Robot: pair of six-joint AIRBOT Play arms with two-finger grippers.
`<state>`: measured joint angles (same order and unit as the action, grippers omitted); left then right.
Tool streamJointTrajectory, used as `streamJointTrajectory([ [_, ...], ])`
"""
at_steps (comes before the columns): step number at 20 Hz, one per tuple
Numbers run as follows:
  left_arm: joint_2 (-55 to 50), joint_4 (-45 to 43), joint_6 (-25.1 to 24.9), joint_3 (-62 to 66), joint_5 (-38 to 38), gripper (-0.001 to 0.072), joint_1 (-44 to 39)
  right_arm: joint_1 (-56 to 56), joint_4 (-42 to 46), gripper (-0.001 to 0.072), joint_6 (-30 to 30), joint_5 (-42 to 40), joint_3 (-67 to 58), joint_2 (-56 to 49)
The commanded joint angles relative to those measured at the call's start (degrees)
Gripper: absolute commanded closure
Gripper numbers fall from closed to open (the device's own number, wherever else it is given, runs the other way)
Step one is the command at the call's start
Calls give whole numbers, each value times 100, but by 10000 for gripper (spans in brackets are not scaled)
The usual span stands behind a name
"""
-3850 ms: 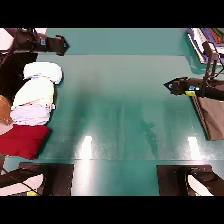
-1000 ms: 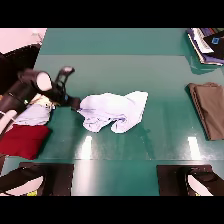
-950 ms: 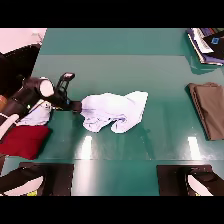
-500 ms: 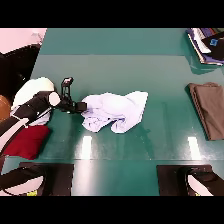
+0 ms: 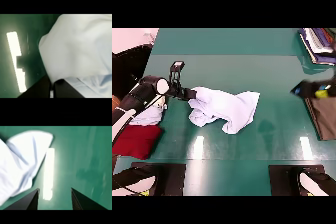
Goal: Fold the shirts.
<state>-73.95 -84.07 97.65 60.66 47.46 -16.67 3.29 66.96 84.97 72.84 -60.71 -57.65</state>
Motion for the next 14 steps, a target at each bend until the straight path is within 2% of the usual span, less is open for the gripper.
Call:
streamJointTrajectory([
  [1,2,-142,-61,142,13,681,4,-140,-1014,265,-396,-328,1088,-850],
  [4,2,-144,-61,142,17,681,4,323,-1493,268,-562,-1132,1086,-1762],
  [6,2,-144,-61,142,15,681,4,667,-1493,285,-562,-1357,710,-2365],
  [13,2,-144,-61,142,9,681,4,1189,-1497,291,-535,-1626,-940,-3906],
  [14,2,-144,-61,142,11,681,4,1239,-1493,385,-538,-1631,-1128,-4041],
])
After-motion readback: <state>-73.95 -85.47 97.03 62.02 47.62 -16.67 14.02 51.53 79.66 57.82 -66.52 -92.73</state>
